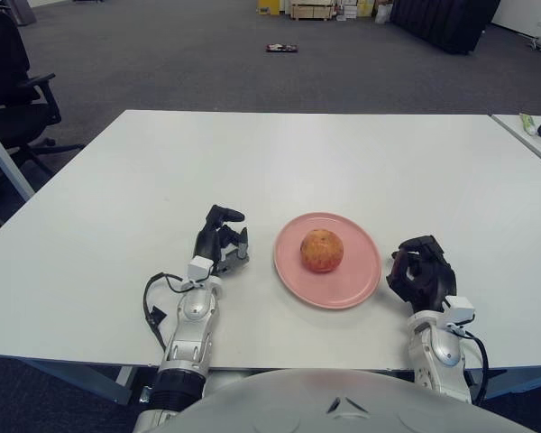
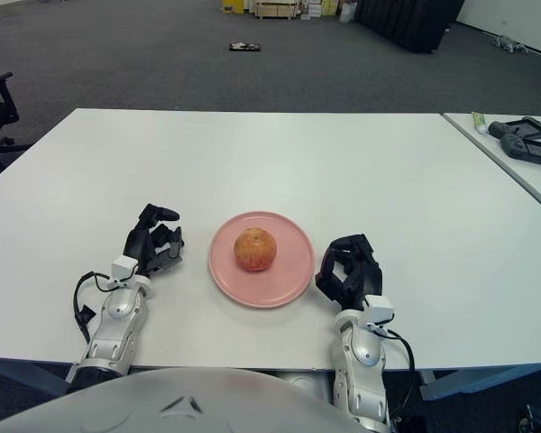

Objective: Put the apple into the plate.

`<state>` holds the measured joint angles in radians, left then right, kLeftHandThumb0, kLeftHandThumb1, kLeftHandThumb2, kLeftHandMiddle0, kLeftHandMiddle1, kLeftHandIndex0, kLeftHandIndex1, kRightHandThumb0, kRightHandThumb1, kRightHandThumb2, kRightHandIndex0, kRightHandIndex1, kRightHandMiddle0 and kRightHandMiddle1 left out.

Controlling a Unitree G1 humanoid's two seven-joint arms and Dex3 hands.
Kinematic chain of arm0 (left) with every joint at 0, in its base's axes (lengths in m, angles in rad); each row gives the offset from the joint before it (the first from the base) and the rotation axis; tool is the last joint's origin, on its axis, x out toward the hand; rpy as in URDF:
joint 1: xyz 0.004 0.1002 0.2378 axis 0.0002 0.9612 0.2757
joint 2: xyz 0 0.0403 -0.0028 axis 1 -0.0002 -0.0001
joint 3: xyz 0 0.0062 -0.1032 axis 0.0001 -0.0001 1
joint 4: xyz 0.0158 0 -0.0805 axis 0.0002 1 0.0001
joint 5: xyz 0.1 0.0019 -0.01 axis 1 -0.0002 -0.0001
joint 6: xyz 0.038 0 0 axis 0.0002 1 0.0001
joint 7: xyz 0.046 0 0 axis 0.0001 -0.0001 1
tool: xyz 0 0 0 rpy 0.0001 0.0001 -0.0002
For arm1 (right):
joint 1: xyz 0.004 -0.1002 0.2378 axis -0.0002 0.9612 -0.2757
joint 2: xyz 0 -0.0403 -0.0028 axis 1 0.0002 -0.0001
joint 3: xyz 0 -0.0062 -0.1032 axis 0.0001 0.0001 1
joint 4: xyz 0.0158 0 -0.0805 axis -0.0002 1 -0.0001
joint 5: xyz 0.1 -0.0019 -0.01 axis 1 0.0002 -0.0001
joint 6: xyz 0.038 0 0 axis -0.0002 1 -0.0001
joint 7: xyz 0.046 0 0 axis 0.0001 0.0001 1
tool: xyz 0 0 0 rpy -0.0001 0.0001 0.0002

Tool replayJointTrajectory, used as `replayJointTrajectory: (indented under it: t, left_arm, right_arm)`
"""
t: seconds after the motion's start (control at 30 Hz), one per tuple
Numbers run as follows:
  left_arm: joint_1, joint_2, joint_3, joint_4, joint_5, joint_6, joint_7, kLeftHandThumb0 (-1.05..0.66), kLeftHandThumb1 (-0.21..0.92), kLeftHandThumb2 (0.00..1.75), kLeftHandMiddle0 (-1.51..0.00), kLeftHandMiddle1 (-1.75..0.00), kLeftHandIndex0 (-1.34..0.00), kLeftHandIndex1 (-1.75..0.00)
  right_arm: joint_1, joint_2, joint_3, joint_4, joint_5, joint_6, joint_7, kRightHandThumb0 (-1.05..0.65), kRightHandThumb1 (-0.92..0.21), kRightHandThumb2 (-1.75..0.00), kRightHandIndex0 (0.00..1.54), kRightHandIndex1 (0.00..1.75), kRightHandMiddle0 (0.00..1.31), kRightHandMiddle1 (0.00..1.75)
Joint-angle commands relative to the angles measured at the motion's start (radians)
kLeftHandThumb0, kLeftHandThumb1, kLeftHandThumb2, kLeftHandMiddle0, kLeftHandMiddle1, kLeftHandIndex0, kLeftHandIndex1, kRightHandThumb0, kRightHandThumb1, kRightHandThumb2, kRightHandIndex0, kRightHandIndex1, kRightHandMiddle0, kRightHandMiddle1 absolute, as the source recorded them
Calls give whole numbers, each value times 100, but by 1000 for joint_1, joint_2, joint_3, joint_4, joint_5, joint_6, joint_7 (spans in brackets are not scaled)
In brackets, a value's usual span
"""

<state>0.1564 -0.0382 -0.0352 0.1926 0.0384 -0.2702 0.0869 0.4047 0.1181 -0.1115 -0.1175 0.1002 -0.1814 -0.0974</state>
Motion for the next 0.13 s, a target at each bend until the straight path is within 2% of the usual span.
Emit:
replayJointTrajectory:
  t: [0.0,0.1]
  left_arm:
    - [22,-2,12,20,-21,30,-14,-2,34,127,-62,-163,-42,-175]
    - [22,-3,14,21,-25,27,-18,-1,33,127,-63,-162,-41,-175]
  right_arm:
    - [-16,-1,2,1,-14,22,-11,-42,-50,-110,110,175,47,175]
    - [-16,-2,4,2,-22,21,-13,-42,-50,-110,110,175,47,175]
